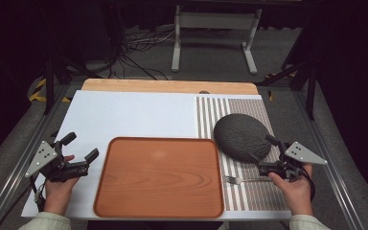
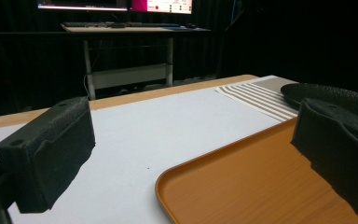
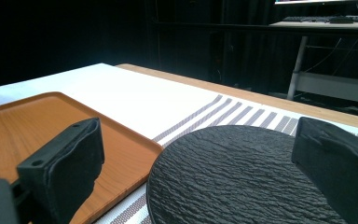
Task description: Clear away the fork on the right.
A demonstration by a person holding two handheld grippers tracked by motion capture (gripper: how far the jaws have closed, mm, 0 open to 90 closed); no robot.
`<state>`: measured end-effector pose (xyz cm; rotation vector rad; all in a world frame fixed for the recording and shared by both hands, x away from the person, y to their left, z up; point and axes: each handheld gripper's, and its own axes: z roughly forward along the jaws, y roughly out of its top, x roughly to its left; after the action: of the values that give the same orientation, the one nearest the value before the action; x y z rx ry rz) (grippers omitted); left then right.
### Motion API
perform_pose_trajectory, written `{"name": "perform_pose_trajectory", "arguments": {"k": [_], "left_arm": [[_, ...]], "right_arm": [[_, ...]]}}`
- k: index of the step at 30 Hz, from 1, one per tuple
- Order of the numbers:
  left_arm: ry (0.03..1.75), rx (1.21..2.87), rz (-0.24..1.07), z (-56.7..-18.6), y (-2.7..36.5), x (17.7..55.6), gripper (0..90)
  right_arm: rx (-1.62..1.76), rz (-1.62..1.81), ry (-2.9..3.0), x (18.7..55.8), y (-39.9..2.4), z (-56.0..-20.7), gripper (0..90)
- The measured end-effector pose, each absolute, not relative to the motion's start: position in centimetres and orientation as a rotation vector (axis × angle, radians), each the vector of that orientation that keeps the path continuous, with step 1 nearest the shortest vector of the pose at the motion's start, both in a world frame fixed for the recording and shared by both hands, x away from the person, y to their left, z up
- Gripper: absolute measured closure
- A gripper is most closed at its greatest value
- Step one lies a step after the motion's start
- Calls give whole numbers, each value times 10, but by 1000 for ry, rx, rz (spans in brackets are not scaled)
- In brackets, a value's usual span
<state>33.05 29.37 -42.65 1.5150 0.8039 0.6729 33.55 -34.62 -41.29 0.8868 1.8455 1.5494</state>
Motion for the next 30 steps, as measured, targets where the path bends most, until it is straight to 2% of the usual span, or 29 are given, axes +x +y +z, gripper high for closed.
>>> {"name": "perform_pose_trajectory", "arguments": {"k": [16,30], "left_arm": [[802,1517,665,-425,293,330,1],[799,1522,668,-425,294,331,1]], "right_arm": [[864,1512,1914,338,-346,-401,33],[756,1333,2183,349,-332,-372,58]]}}
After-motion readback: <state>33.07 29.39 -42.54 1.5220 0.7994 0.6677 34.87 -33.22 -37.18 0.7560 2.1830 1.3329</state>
